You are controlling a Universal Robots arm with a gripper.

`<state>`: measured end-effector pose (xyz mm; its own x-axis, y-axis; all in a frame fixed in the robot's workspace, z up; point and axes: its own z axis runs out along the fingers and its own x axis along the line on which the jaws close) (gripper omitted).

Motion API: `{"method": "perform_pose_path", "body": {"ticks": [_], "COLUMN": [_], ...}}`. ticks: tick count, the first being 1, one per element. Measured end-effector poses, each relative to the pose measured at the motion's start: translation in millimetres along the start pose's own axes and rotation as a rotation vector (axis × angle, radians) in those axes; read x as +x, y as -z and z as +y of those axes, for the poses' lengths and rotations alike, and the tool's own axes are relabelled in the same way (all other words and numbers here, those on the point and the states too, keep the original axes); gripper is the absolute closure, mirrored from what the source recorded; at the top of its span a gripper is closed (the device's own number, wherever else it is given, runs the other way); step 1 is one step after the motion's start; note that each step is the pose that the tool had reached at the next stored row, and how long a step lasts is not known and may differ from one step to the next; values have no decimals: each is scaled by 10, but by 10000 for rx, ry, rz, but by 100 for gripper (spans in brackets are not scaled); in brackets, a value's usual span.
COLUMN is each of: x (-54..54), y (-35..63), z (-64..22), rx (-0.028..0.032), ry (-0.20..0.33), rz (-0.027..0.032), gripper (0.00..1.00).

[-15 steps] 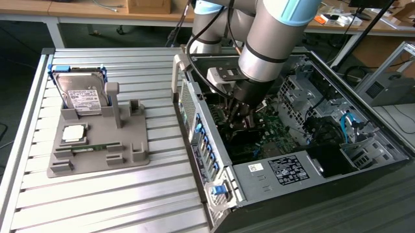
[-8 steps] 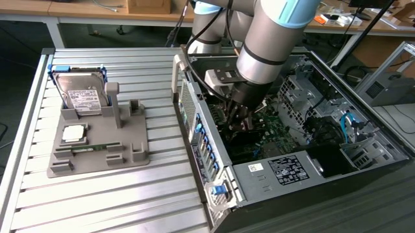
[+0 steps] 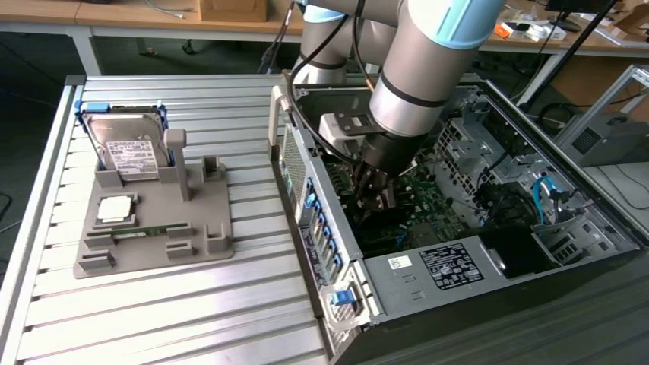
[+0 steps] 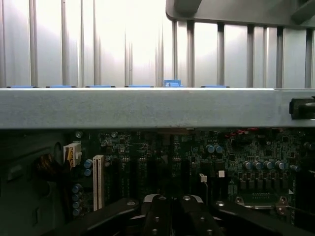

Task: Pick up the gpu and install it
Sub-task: 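Press down on the gpu until it lock into place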

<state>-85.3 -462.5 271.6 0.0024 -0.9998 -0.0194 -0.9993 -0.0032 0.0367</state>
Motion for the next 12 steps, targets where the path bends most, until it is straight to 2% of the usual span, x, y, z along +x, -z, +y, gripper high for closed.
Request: {"method": "perform_pose_path", "body": {"ticks": [12], "x": [3], "y": [-48], "z": [-3], "rx": [-34], "ry": [145], "rz": [32], "gripper": [90]}}
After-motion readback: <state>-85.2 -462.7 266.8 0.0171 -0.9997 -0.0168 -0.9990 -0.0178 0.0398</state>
